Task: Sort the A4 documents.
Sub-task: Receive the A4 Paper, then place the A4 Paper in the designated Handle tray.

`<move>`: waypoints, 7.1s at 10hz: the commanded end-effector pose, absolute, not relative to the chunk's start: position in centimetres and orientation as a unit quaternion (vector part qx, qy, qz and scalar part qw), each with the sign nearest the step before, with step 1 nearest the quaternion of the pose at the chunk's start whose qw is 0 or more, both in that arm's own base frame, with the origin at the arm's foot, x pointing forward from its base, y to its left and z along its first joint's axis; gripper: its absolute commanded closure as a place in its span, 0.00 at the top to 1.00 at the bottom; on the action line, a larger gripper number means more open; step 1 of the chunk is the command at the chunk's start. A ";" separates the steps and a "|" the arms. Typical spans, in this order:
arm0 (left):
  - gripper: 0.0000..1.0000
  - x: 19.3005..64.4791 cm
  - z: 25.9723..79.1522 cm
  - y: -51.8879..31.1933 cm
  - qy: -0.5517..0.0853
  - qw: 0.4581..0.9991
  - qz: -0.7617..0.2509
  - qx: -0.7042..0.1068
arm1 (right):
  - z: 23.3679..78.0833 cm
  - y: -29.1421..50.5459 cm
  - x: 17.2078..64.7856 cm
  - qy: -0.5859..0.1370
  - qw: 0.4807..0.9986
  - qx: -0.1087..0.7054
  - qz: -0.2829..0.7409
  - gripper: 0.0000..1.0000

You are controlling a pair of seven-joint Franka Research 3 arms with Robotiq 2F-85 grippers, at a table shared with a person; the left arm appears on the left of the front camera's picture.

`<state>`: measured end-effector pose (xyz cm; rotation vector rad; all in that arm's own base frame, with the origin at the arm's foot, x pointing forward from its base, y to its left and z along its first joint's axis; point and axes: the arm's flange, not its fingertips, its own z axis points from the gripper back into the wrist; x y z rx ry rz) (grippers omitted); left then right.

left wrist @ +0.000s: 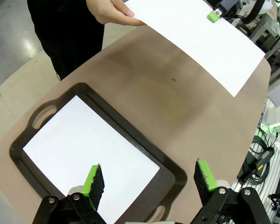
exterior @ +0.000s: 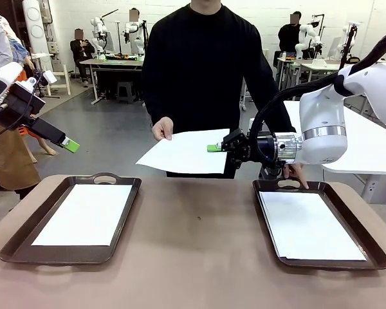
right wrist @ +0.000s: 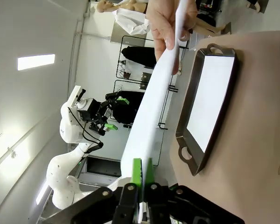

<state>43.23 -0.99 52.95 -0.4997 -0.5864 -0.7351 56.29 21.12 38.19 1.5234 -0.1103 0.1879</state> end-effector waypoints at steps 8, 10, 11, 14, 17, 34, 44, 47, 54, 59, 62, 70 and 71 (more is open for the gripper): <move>1.00 43.2 52.9 -1.0 -0.280 0.861 -0.353 -0.237 | 38.3 21.2 56.3 -0.049 0.718 0.689 0.088 0.00; 1.00 43.2 52.9 -1.0 -0.280 0.861 -0.353 -0.237 | 38.3 21.2 56.3 -0.049 0.718 0.689 0.088 0.00; 1.00 43.2 52.9 -1.0 -0.280 0.861 -0.353 -0.237 | 38.3 21.2 56.3 -0.049 0.718 0.689 0.088 0.00; 1.00 43.2 52.9 -1.0 -0.280 0.861 -0.353 -0.237 | 38.3 21.2 56.3 -0.049 0.718 0.689 0.088 0.00; 1.00 43.2 52.9 -1.0 -0.280 0.861 -0.353 -0.237 | 38.3 21.2 56.3 -0.049 0.718 0.689 0.088 0.00; 1.00 43.2 52.9 -1.0 -0.280 0.861 -0.353 -0.237 | 39.8 1.6 53.2 0.036 0.801 0.574 0.165 0.01; 1.00 43.2 52.9 -1.0 -0.280 0.861 -0.353 -0.237 | 33.2 -4.4 55.1 0.075 0.884 0.449 0.104 0.01; 1.00 43.2 52.9 -1.0 -0.280 0.861 -0.353 -0.237 | 33.4 -4.6 55.0 0.048 0.932 0.344 0.104 0.01; 1.00 43.2 52.9 -1.0 -0.280 0.861 -0.353 -0.237 | 32.3 -3.8 54.6 0.026 0.970 0.230 0.076 0.01; 1.00 43.2 52.9 -1.0 -0.280 0.861 -0.353 -0.237 | 33.0 -4.3 54.5 -0.014 0.968 0.241 0.064 0.18; 1.00 43.2 52.9 -1.0 -0.280 0.861 -0.353 -0.237 | 33.3 -4.0 54.5 -0.001 0.973 0.217 0.078 0.41; 1.00 43.2 52.9 -1.0 -0.280 0.861 -0.353 -0.237 | 35.0 -4.1 54.5 0.029 0.992 0.102 0.071 1.00; 1.00 43.2 52.9 -1.0 -0.280 0.861 -0.353 -0.237 | 35.2 -4.1 54.5 0.026 0.993 0.095 0.069 1.00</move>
